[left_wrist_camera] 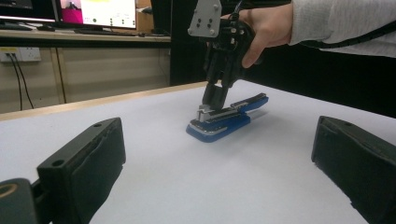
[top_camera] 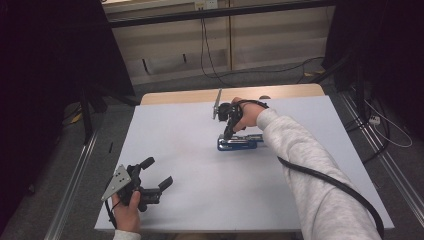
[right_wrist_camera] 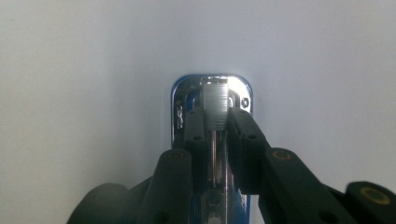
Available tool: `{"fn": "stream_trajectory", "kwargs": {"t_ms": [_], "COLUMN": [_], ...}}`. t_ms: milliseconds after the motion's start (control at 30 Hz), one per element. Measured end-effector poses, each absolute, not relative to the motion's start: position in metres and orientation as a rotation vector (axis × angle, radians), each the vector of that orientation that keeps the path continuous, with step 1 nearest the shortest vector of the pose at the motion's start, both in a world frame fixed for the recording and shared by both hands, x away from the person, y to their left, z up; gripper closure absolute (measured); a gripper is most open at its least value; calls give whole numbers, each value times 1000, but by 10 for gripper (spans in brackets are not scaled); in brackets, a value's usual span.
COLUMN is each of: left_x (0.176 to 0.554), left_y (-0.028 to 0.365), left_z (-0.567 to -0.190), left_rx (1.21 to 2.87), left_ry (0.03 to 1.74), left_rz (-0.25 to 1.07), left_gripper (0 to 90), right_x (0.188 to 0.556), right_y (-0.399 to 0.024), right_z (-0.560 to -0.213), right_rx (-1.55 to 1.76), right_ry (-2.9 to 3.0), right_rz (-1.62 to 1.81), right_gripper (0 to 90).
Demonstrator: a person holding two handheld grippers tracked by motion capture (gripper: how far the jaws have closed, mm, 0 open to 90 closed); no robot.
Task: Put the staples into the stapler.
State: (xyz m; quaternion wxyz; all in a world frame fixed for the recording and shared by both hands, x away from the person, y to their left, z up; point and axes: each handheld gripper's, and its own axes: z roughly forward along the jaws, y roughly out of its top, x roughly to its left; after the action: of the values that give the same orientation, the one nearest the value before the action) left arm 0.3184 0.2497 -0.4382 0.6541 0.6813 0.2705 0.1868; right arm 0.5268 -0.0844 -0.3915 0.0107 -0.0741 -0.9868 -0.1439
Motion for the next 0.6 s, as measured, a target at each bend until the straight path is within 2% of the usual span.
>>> {"fn": "stream_trajectory", "kwargs": {"t_ms": [600], "left_x": [319], "left_y": [249], "left_z": [-438], "left_rx": [1553], "left_ry": [612], "left_rz": [423], "left_gripper": [28], "right_x": [527], "right_y": [-83], "right_z": [-395], "right_rx": [-228], "right_ry": [-3078], "right_rz": [-440], "right_gripper": [790]}}
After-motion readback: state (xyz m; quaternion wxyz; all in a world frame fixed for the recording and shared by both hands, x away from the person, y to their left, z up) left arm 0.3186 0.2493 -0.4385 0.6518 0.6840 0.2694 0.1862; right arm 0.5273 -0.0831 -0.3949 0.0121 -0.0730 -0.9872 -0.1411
